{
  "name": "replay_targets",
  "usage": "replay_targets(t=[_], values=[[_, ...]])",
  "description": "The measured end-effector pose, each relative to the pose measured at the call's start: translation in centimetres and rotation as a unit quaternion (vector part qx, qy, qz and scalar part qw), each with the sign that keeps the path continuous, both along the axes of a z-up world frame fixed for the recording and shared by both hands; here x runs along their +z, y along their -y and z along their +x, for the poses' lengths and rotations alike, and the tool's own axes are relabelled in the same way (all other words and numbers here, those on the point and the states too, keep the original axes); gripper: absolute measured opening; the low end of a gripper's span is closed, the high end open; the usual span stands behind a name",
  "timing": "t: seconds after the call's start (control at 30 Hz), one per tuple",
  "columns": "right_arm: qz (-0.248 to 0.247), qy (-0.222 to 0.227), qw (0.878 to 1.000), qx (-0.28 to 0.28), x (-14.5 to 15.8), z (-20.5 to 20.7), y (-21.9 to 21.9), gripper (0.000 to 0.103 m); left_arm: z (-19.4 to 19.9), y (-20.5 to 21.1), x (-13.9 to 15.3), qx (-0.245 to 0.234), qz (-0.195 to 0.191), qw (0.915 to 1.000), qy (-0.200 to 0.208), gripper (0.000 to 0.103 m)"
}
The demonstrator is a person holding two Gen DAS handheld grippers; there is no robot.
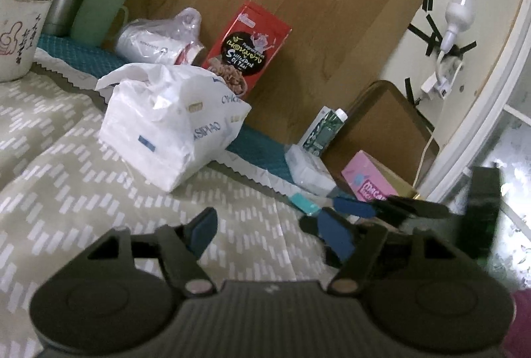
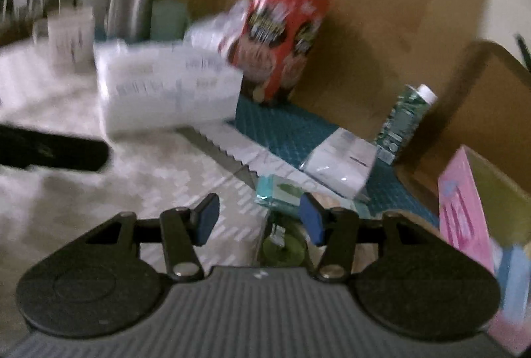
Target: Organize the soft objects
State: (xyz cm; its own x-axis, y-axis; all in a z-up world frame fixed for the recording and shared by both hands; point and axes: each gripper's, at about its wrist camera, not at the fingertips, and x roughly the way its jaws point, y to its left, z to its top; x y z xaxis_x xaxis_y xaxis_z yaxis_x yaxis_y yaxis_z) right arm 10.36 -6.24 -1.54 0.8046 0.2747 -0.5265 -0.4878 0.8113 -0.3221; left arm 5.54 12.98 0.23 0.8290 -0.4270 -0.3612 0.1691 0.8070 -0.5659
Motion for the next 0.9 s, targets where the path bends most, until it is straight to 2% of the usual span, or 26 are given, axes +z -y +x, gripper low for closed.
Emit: replay_targets(t=[0.07, 0.13, 0.17, 0.2, 0.33, 0.4, 0.43, 0.5, 0.63, 0.73, 0.83, 0.9], values=[[-0.037, 0.011, 0.999, -0.010, -0.6, 1.0, -0.6, 0.054, 0.0, -0.2, -0.1, -0.004, -0.007, 1.0000, 0.000, 0.070], [-0.042, 0.008, 0.999, -0.018, -0.4, 1.6, -0.5, 0.051, 0.1, -0.3, -0.2, -0.005, -0.014, 0.9999, -0.001, 0.070], [-0.038, 0.000, 0.999, -0.016, -0.3, 1.9, -0.4, 0.046, 0.1, -0.4, -0.3, -0.006, -0.017, 0.9998, -0.002, 0.070], [-0.044, 0.003, 0.999, -0.017, -0.4, 1.8, -0.4, 0.037, 0.2, -0.6, -0.3, -0.006, -0.022, 0.9997, -0.003, 0.070], [-0.081, 0.054, 0.995, -0.001, -0.8, 0.3, -1.4, 0.022, 0.2, -0.9, -0.5, -0.001, -0.035, 0.9994, -0.007, 0.070], [-0.074, 0.075, 0.994, 0.014, -0.3, -1.0, -1.4, 0.015, 0.3, -1.3, -0.7, 0.005, -0.042, 0.9991, -0.011, 0.070], [-0.068, 0.080, 0.994, 0.022, 0.1, -1.8, -1.4, 0.008, 0.4, -1.4, -0.7, 0.008, -0.046, 0.9988, -0.013, 0.070], [-0.049, 0.089, 0.994, 0.045, 0.9, -3.7, -1.2, 0.002, 0.5, -1.9, -0.9, 0.013, -0.058, 0.9980, -0.019, 0.070], [-0.007, 0.105, 0.991, 0.081, 2.2, -8.2, -0.1, 0.002, 0.8, -2.5, -1.3, 0.020, -0.077, 0.9964, -0.029, 0.070], [0.012, 0.109, 0.989, 0.097, 2.7, -10.8, 1.1, 0.002, 0.8, -2.4, -1.3, 0.019, -0.074, 0.9966, -0.032, 0.070], [-0.002, 0.113, 0.990, 0.090, 2.3, -10.5, 1.3, 0.003, 0.6, -1.9, -1.1, 0.021, -0.062, 0.9975, -0.029, 0.070], [-0.010, 0.089, 0.993, 0.081, 1.7, -8.9, 1.5, 0.004, 0.4, -1.9, -1.0, 0.025, -0.057, 0.9978, -0.024, 0.070]])
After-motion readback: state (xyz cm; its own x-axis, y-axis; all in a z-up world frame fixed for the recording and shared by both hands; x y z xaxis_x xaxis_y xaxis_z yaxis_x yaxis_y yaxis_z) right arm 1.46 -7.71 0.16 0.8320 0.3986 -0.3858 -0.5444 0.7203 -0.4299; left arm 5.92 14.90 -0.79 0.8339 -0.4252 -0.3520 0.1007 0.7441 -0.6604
